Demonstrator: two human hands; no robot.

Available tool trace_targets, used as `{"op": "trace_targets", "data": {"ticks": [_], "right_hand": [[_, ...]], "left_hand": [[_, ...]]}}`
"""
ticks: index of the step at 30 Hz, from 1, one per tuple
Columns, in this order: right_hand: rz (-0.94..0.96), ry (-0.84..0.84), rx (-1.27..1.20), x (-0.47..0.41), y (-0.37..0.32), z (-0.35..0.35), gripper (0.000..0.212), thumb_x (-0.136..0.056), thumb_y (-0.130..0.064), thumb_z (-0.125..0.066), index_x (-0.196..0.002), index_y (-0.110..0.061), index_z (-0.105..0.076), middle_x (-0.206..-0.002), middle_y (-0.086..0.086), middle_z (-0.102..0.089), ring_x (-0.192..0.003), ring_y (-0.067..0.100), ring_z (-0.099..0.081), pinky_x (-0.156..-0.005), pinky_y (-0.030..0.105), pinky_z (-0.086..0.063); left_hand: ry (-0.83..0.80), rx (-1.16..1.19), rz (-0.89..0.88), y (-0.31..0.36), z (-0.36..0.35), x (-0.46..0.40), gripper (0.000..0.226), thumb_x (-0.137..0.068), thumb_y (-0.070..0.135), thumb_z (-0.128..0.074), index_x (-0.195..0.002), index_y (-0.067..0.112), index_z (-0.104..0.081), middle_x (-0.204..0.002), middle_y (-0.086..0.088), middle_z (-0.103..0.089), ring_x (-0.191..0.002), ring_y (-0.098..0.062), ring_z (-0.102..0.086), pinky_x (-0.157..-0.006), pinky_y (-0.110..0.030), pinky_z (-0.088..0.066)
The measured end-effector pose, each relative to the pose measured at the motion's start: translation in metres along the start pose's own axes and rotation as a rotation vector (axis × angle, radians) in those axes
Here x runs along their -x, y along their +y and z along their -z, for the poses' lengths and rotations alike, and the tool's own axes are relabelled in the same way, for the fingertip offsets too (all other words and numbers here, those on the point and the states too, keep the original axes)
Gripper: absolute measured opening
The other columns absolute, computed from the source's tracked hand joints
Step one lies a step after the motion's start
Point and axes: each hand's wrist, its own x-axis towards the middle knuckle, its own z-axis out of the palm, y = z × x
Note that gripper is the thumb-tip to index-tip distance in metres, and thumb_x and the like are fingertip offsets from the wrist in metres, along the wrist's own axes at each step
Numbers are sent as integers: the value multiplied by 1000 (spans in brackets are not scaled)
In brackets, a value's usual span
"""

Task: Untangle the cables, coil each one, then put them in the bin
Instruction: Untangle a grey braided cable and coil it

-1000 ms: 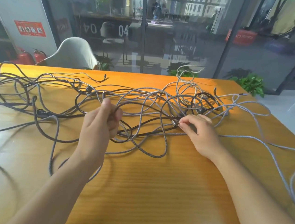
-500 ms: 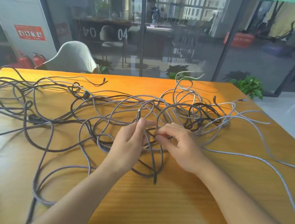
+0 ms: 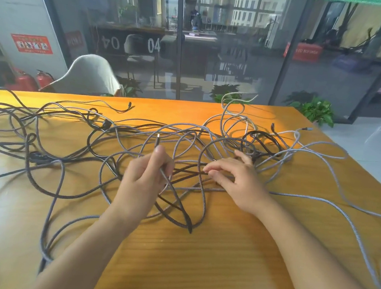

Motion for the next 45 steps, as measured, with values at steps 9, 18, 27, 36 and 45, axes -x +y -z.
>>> {"op": "trace_targets", "data": {"ticks": [9, 18, 27, 36, 45], "right_hand": [[-179, -63, 325, -5, 24, 3, 36, -107, -46, -48, -143, -44, -54, -134, -20, -63, -134, 5, -49, -129, 39, 1], [-68, -9, 126, -6, -8, -18, 24, -103, -28, -62, -122, -37, -73, -103, -21, -57, -83, 1, -56, -76, 26, -46], [76, 65, -106, -2, -23, -14, 9, -100, -26, -69, -102, -27, -77, -100, -16, -73, -106, 10, -63, -96, 29, -46], [-13, 182, -259, 4, -50, -22, 13, -88, -32, -83, -91, -23, -73, -79, -18, -69, -82, 6, -64, -73, 11, -43], [-86, 14, -188, 5, -46, -18, 29, -90, -56, -68, -108, -33, -73, -90, -27, -63, -91, -3, -57, -74, 10, -39]], "left_hand": [[97, 341, 27, 8, 29, -5, 60, -112, 28, -37, -53, 24, -47, -57, 5, -30, -50, -13, -19, -43, -19, -21], [-58, 285, 43, 7, 22, 1, 54, -107, 43, -44, -59, 17, -40, -63, -7, -20, -56, -22, -14, -50, -29, -14], [38, 150, 136, 1, 4, 1, 59, -112, 40, -35, -80, 8, -74, -64, 0, -19, -58, -16, -16, -48, -25, -16], [-48, -286, 100, -18, -9, -1, 61, -108, 54, -43, -70, 8, -57, -53, 8, -30, -50, -15, -26, -49, -28, -24], [-184, -320, 14, -17, 2, -1, 25, -102, 39, -60, -83, 25, -70, -55, 8, -37, -50, -10, -29, -47, -19, -28]]}}
